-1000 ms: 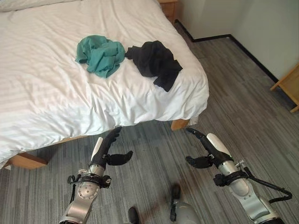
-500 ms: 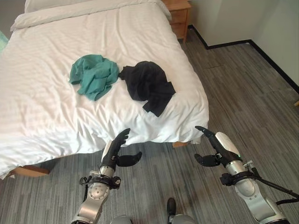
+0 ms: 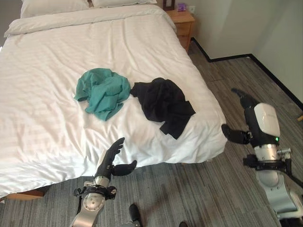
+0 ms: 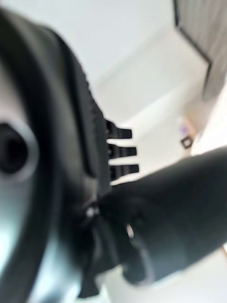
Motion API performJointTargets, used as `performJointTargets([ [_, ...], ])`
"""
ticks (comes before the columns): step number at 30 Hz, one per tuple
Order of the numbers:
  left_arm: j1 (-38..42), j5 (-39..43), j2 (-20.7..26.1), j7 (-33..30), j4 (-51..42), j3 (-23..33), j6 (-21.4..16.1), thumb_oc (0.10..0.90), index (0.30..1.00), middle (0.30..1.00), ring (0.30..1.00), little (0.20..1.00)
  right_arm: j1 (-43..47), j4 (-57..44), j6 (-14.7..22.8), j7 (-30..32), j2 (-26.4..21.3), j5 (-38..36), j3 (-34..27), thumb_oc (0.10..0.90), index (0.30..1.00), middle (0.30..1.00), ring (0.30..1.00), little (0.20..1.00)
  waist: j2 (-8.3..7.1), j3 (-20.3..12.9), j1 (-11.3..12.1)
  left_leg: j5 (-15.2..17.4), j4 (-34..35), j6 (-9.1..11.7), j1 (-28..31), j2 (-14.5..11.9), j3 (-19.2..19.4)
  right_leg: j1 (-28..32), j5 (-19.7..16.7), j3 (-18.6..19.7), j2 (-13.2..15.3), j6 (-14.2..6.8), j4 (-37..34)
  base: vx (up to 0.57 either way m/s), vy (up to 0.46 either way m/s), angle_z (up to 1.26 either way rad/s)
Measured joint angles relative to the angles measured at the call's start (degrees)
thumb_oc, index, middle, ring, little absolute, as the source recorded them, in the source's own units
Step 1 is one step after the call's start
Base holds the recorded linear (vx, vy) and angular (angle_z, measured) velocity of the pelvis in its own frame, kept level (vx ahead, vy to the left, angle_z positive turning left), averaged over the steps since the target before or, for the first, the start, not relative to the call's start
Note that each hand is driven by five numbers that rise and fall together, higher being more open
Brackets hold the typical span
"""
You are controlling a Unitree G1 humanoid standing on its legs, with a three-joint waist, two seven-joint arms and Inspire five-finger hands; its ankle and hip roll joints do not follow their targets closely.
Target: Pick up bed clothes into laundry basket.
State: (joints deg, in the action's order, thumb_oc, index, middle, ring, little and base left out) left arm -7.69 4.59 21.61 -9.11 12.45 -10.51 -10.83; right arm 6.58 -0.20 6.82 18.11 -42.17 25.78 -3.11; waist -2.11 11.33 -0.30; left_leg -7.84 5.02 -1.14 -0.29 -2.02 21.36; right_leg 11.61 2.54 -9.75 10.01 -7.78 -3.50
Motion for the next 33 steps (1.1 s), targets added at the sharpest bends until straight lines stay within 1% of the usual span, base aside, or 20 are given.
performJointTargets([
  [1,-0.28,0.49,0.08,0.16,0.26,-0.10,0.03,0.800,0.900,0.900,0.900,0.900,2.62,3.19,-0.35,0.26,-0.96,-0.64,1.28,0.800,0.900,0.900,0.900,0.900,-0.20,0.07,0.53,0.22,0.01,-0.24,0.34,0.04,-0.46,-0.45,0.68,-1.11,-0.18,-1.06,2.51,0.08,0.068,0.25],
  [2,-0.46,1.34,0.19,0.68,0.52,-0.54,0.26,0.800,0.900,0.900,0.900,0.900,4.30,6.49,-0.99,0.21,-1.77,-1.55,2.27,0.800,0.900,0.900,0.900,0.900,-0.10,0.06,0.79,0.13,0.00,-0.39,0.96,-0.76,-0.70,-1.32,1.70,-1.74,-0.07,-2.46,5.77,0.09,0.057,0.29],
  [4,-1.15,2.26,0.23,1.07,0.60,-0.78,0.45,0.800,0.900,0.900,0.900,0.900,5.14,9.58,-2.07,0.20,-2.10,-2.66,2.65,0.800,0.900,0.900,0.900,0.900,-0.40,0.16,1.69,0.58,-0.01,-0.76,1.81,-0.78,-1.21,-1.90,2.17,-2.23,-0.38,-3.28,10.11,0.14,0.063,0.30],
  [5,-1.28,2.55,0.25,1.10,1.23,-0.82,0.49,0.800,0.900,0.900,0.900,0.900,6.55,12.44,-2.25,0.22,-2.15,-3.41,3.23,0.800,0.900,0.900,0.900,0.900,-0.21,0.11,1.48,0.89,0.00,-1.25,2.11,-1.31,-1.75,-4.12,3.13,-2.42,-0.20,-4.40,15.74,0.15,0.035,0.33],
  [6,-1.52,2.71,0.64,1.11,1.36,-0.67,0.81,0.800,0.900,0.900,0.900,0.900,7.74,15.18,-2.73,0.18,-2.11,-4.65,4.34,0.800,0.900,0.900,0.900,0.900,-0.19,0.12,1.44,1.35,0.00,-1.83,2.30,-2.38,-2.07,-7.51,3.13,-2.28,0.18,-4.61,23.24,0.19,0.011,0.26],
  [7,-1.52,2.85,1.13,1.09,1.46,-0.65,0.95,0.800,0.900,0.900,0.900,0.900,8.15,16.16,-2.87,0.11,-2.27,-4.89,5.18,0.800,0.900,0.900,0.900,0.900,-0.38,0.19,1.69,1.52,-0.01,-2.08,2.54,-2.69,-2.68,-9.66,3.77,-2.69,0.76,-5.10,27.25,0.22,-0.019,0.12],
  [8,-1.54,3.39,1.60,1.17,1.56,-0.46,1.01,0.800,0.900,0.900,0.900,0.900,8.30,16.28,-2.88,-0.20,-2.36,-4.91,5.86,0.800,0.900,0.900,0.900,0.900,-0.67,0.32,2.16,2.24,-0.01,-2.98,2.86,-2.68,-3.44,-10.94,5.11,-2.80,1.42,-5.13,29.47,0.20,-0.036,0.01],
  [9,-1.39,4.01,1.44,1.18,2.17,0.28,1.03,0.800,0.900,0.900,0.900,0.900,9.31,16.23,-2.82,-0.43,-2.69,-4.88,7.73,0.800,0.900,0.900,0.900,0.900,-0.64,0.46,2.15,2.68,-0.01,-2.66,2.98,-2.80,-4.07,-11.30,6.74,-3.44,1.86,-4.41,25.73,0.21,-0.064,0.10],
  [10,-0.96,4.40,1.51,1.25,2.71,0.64,1.05,0.800,0.900,0.900,0.900,0.900,9.95,16.10,-2.69,-0.61,-2.92,-4.84,9.05,0.800,0.900,0.900,0.900,0.900,-0.52,0.59,1.73,2.28,-0.02,-2.09,2.56,-2.95,-4.94,-10.96,6.07,-3.63,1.58,-3.93,19.56,0.21,-0.098,0.17],
  [12,-0.76,4.41,1.59,1.76,2.85,1.54,1.05,0.800,0.900,0.900,0.900,0.900,10.67,15.94,-2.40,-1.30,-3.06,-4.76,11.14,0.800,0.900,0.900,0.900,0.900,-0.71,0.71,1.58,2.63,0.01,-1.69,1.74,-3.18,-7.39,-10.75,2.74,-3.08,0.05,-1.06,6.21,0.18,-0.125,0.39],
  [13,-0.37,4.43,1.72,2.12,2.90,1.79,1.04,0.800,0.900,0.900,0.900,0.900,10.96,15.99,-2.43,-1.90,-3.18,-4.75,12.26,0.800,0.900,0.900,0.900,0.900,-0.91,0.72,1.18,2.07,0.03,0.38,1.10,-3.35,-9.04,-10.10,-1.09,-1.97,-0.84,-0.43,-1.09,0.11,-0.125,0.82],
  [14,-0.27,4.40,2.05,2.35,3.22,1.72,1.06,0.800,0.900,0.900,0.900,0.900,11.07,16.44,-2.46,-2.30,-3.44,-4.73,13.43,0.800,0.900,0.900,0.900,0.900,-1.51,1.14,0.70,1.42,0.12,1.57,0.90,-3.03,-11.15,-9.25,-6.95,-1.22,-1.05,0.32,-2.41,0.09,-0.097,0.84],
  [15,-0.61,4.37,1.42,2.54,3.39,1.61,1.06,0.800,0.900,0.900,0.900,0.900,12.18,18.25,-3.19,-3.13,-3.63,-4.72,15.78,0.800,0.900,0.900,0.900,0.900,-0.81,1.12,1.13,1.15,0.19,2.47,1.18,-4.36,-10.62,-8.69,-7.02,-3.04,-2.29,1.36,-1.96,0.08,-0.093,0.61],
  [16,-1.79,4.34,1.41,2.70,3.10,1.51,1.02,0.800,0.900,0.900,0.900,0.900,13.58,19.08,-3.54,-3.97,-3.83,-4.59,17.96,0.800,0.900,0.900,0.900,0.900,-0.21,0.92,1.92,1.15,0.13,2.99,1.18,-5.28,-9.22,-8.67,-6.67,-3.32,-3.43,1.91,-1.97,0.12,-0.060,0.20],
  [18,-3.28,4.36,0.27,3.19,3.15,1.88,1.12,0.800,0.900,0.900,0.900,0.900,15.93,21.44,-3.59,-4.30,-3.50,-4.50,20.02,0.800,0.900,0.900,0.900,0.900,0.53,1.06,2.55,0.89,0.06,3.69,1.14,-6.41,-9.31,-8.30,-6.19,-4.00,-4.63,2.63,-1.97,0.13,-0.039,0.11],
  [21,-5.86,4.41,-1.47,3.84,3.21,1.53,1.15,0.800,0.900,0.900,0.900,0.900,19.90,26.72,-3.76,-5.15,-3.46,-4.51,22.63,0.800,0.900,0.900,0.900,0.900,0.74,0.94,3.28,0.89,0.05,4.77,1.11,-6.37,-9.46,-7.99,-5.82,-4.19,-4.65,2.60,-1.98,0.11,-0.043,0.12],
  [24,-6.68,4.43,-1.42,3.75,3.23,1.73,1.18,0.800,0.900,0.900,0.900,0.900,21.14,28.69,-4.28,-5.48,-2.92,-3.75,23.14,0.800,0.900,0.900,0.900,0.900,0.75,0.93,5.07,0.87,0.05,4.79,0.92,-5.47,-10.01,-7.71,-5.66,-4.65,-4.11,2.39,-1.99,0.06,-0.043,0.12],
  [26,-6.60,4.57,-1.10,3.56,3.22,1.79,1.18,0.800,0.900,0.900,0.900,0.900,21.43,28.70,-4.45,-5.47,-2.13,-3.43,23.16,0.800,0.900,0.900,0.900,0.900,0.80,0.89,5.18,0.87,0.05,4.78,0.85,-4.98,-10.88,-7.30,-5.59,-5.54,-3.71,2.29,-1.99,0.02,-0.030,0.23],
  [29,-6.49,4.99,-0.67,3.32,3.30,1.77,1.17,0.800,0.900,0.900,0.900,0.900,24.84,29.49,-4.80,-5.39,-0.26,-3.30,25.64,0.800,0.900,0.900,0.900,0.900,1.06,0.75,5.73,0.88,0.06,4.76,0.08,-4.70,-12.10,-7.22,-5.39,-6.61,-3.50,2.03,-2.00,0.02,-0.025,0.22],
  [33,-6.54,6.08,-0.77,3.41,3.50,1.06,1.16,0.800,0.900,0.900,0.900,0.900,30.11,33.56,-4.72,-5.25,4.24,-3.32,28.48,0.800,0.900,0.900,0.900,0.900,1.53,0.46,6.87,0.86,0.05,4.79,-0.60,-4.72,-12.75,-7.49,-5.32,-7.32,-3.60,1.97,-2.00,0.00,-0.031,0.11],
])
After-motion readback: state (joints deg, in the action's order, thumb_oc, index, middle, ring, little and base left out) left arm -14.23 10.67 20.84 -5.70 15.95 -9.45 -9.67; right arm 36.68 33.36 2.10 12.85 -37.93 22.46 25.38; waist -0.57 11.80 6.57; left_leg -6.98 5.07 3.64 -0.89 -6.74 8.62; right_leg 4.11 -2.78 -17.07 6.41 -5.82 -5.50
